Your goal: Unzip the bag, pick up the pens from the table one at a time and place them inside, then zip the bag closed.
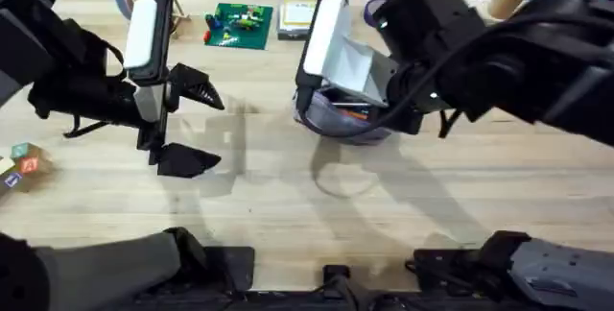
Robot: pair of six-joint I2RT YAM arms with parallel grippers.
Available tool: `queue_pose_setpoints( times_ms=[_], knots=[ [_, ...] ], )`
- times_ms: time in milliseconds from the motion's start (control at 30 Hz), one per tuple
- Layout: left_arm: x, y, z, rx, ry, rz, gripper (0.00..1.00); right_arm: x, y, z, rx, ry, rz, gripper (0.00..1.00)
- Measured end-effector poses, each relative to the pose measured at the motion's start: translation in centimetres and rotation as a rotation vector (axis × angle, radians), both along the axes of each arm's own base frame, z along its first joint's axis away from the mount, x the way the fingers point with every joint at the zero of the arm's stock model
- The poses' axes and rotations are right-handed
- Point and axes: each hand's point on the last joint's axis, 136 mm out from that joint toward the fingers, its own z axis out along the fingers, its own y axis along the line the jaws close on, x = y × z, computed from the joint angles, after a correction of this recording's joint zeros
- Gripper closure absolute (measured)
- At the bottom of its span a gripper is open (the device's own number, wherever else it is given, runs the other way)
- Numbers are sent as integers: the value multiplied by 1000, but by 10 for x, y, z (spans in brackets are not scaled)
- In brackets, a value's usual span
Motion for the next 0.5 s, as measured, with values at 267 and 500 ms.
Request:
queue_pose_setpoints(
  times_ms=[267,500],
  knots=[
    [0,0,0,0,0,0,7,8,12,-33,-31,71,21,969],
    [0,0,0,0,0,0,8,29,30,-48,-3,39,26,969]
  ],
)
